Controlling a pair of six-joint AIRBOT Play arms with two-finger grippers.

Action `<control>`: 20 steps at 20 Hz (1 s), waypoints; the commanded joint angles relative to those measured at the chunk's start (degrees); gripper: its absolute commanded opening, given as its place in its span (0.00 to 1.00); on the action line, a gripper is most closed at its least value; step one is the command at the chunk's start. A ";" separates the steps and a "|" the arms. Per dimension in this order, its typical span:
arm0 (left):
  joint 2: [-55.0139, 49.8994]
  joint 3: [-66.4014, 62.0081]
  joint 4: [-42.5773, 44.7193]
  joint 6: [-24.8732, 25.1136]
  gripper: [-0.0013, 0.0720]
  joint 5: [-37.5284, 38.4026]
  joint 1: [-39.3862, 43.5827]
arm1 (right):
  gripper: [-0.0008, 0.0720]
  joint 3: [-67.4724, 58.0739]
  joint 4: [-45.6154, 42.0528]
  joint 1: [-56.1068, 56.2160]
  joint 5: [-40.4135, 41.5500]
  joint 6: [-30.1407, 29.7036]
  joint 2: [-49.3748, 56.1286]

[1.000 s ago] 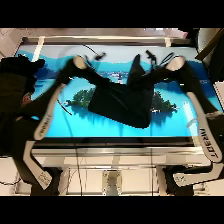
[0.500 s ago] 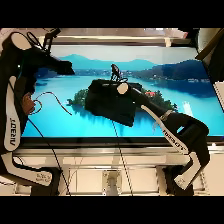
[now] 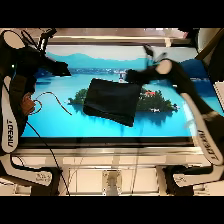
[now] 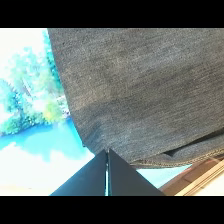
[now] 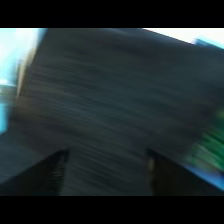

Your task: Fold the clothes and pants, and hang the long-sleeved shirts on hangers.

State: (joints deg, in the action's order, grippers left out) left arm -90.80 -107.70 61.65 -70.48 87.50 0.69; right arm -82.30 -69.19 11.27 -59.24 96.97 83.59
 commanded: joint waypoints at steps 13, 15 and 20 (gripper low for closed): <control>0.07 0.00 -4.68 0.24 0.04 0.44 0.04 | 0.99 18.69 43.80 -8.83 -0.76 -20.46 16.70; 0.07 0.00 -4.70 0.24 0.04 0.44 0.04 | 0.91 17.81 43.80 -7.15 0.13 -21.16 17.00; 0.07 0.00 -4.66 0.26 0.04 1.92 0.02 | 0.05 11.72 43.45 -5.40 0.33 -23.63 16.83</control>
State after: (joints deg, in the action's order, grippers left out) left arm -90.76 -107.70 56.95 -70.24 88.38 0.73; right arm -67.42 -26.48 5.08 -59.51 75.09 100.31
